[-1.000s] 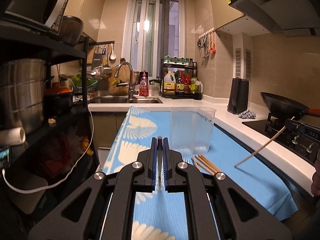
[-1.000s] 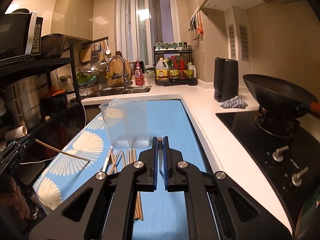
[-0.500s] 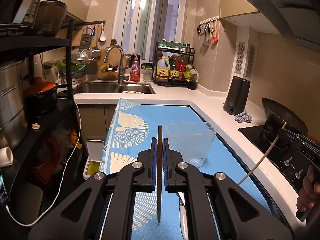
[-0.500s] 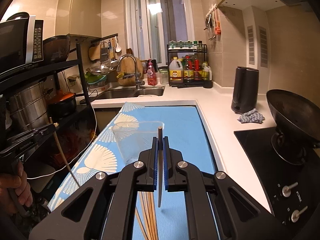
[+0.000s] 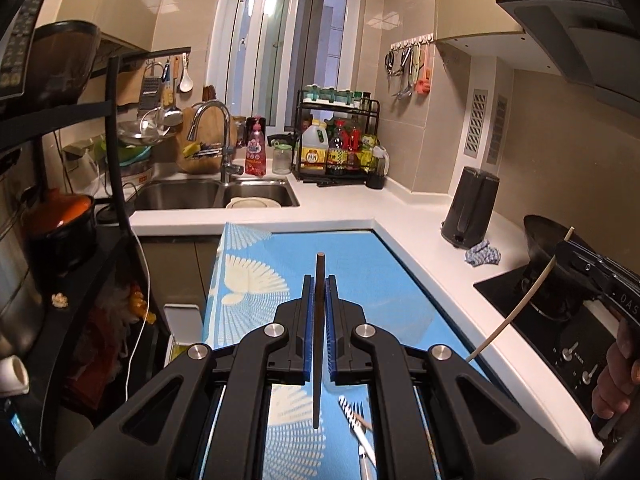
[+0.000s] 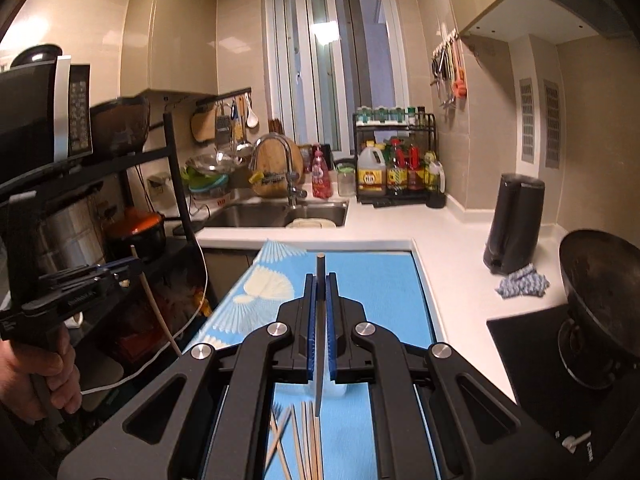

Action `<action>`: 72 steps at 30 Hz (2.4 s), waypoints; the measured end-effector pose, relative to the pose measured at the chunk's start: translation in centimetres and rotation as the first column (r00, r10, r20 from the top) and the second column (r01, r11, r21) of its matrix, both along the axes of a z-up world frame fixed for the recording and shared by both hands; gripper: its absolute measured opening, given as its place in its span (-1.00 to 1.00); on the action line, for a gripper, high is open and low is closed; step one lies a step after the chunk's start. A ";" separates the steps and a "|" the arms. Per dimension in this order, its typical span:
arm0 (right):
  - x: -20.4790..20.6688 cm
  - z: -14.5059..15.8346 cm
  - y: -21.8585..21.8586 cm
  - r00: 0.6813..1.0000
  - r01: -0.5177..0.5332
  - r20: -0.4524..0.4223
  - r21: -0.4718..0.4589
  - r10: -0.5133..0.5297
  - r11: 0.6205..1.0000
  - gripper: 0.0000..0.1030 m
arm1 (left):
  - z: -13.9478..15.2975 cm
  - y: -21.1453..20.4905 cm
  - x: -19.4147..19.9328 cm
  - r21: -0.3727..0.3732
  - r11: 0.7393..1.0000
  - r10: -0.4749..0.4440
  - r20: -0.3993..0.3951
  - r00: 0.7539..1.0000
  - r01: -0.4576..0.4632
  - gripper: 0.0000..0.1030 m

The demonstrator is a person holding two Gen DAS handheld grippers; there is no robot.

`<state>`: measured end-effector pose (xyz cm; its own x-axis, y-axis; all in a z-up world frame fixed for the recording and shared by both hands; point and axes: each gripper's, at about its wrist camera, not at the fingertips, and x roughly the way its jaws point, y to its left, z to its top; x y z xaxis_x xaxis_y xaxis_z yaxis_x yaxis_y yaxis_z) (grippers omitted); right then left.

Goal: Organize utensils
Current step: 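Lift both held chopsticks and carry them above the clear plastic container, then lower both chopsticks into the container and open both tools, then grasp another wooden chopstick with the right tool while the left tool moves to the fork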

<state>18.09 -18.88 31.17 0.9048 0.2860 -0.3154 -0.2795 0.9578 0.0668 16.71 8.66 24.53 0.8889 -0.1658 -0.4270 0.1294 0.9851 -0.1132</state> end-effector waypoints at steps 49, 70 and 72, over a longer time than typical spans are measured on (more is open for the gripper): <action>-5.1 -19.1 -2.3 0.985 0.037 -0.170 0.050 -0.028 0.998 -0.52 | -16.2 -2.9 -7.1 -0.047 0.998 0.041 -0.013 0.999 -0.041 -0.43; -7.2 -29.7 -1.7 0.931 0.006 -0.365 -0.045 -0.023 0.999 -0.68 | -25.2 -6.9 -13.5 -0.030 0.999 -0.019 -0.088 0.996 0.016 -0.56; -7.3 -29.8 -1.8 0.929 -0.001 -0.369 -0.049 -0.018 0.999 -0.68 | -25.4 -6.8 -13.3 -0.028 1.000 -0.009 -0.098 0.995 0.007 -0.56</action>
<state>10.82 -20.72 1.33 0.7244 0.2552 -0.6404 -0.2358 0.9647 0.1176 3.41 1.84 -0.83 0.8416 -0.1855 -0.5073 0.1241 0.9804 -0.1527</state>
